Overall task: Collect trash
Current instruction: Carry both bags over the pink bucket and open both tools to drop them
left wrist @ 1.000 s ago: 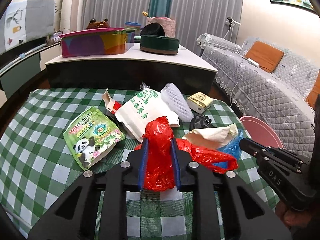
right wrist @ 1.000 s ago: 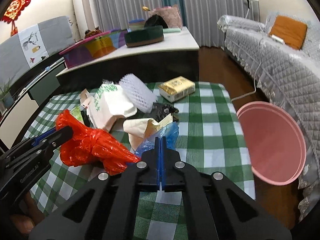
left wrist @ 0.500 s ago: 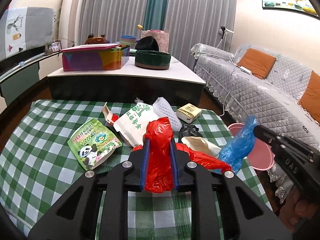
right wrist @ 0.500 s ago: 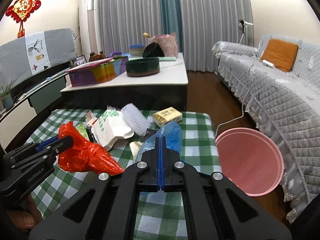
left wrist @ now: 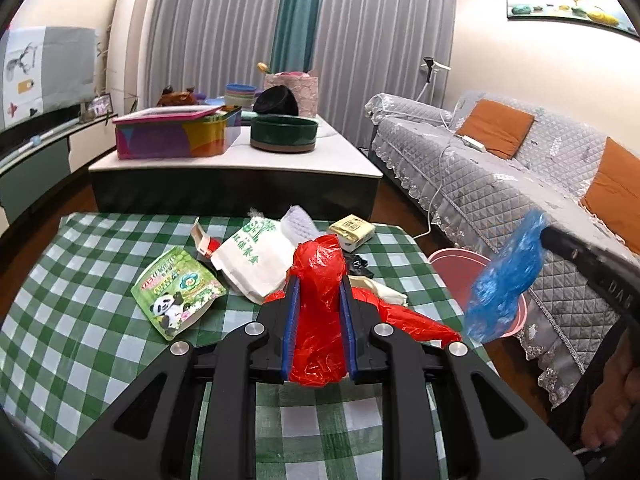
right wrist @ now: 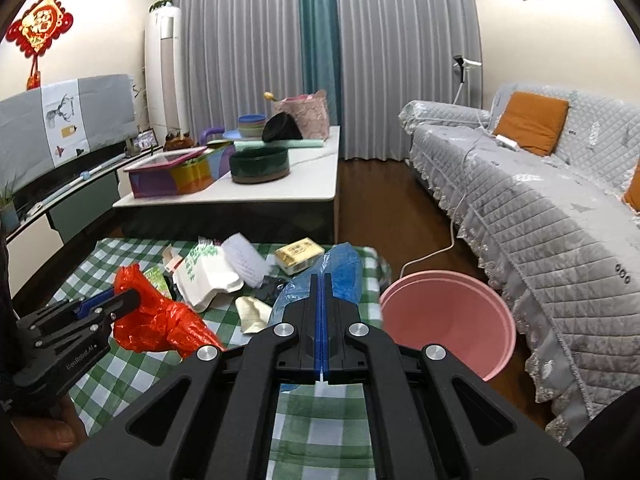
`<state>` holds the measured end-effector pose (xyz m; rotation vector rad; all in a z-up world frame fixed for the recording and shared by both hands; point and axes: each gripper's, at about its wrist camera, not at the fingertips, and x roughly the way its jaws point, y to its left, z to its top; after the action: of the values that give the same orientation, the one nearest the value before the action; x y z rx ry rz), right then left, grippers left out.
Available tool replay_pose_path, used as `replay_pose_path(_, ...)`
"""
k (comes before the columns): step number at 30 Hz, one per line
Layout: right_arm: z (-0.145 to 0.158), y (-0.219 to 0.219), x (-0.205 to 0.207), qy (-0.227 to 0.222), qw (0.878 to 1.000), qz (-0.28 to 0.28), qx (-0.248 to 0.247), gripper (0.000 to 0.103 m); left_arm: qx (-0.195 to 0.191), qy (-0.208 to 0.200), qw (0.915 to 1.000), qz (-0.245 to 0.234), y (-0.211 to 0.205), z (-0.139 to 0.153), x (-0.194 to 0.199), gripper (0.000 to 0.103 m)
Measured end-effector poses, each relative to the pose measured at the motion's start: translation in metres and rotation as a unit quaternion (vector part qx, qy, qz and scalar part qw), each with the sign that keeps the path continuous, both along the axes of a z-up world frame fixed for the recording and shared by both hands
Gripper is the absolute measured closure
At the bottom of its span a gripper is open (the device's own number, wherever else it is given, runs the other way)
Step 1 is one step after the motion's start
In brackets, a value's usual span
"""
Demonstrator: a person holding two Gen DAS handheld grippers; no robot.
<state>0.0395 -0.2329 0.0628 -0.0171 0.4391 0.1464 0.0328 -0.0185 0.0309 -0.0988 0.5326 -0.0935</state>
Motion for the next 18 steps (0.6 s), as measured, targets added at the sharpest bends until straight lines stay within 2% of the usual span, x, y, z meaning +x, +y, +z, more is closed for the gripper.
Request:
replay_pose_path(10,0.032,-0.047,0.006,-0.005,1.0,-0.016,0.006,0.103,0.008,0.004,0.9998,-0.02,-0.027,0.018,0.006,0.084)
replay_pose_path(18,0.052,-0.102,0.038,-0.01,0.999,-0.045,0.01,0.103,0.011,0.003,0.9988,-0.048,-0.068,0.025,0.037,0.084)
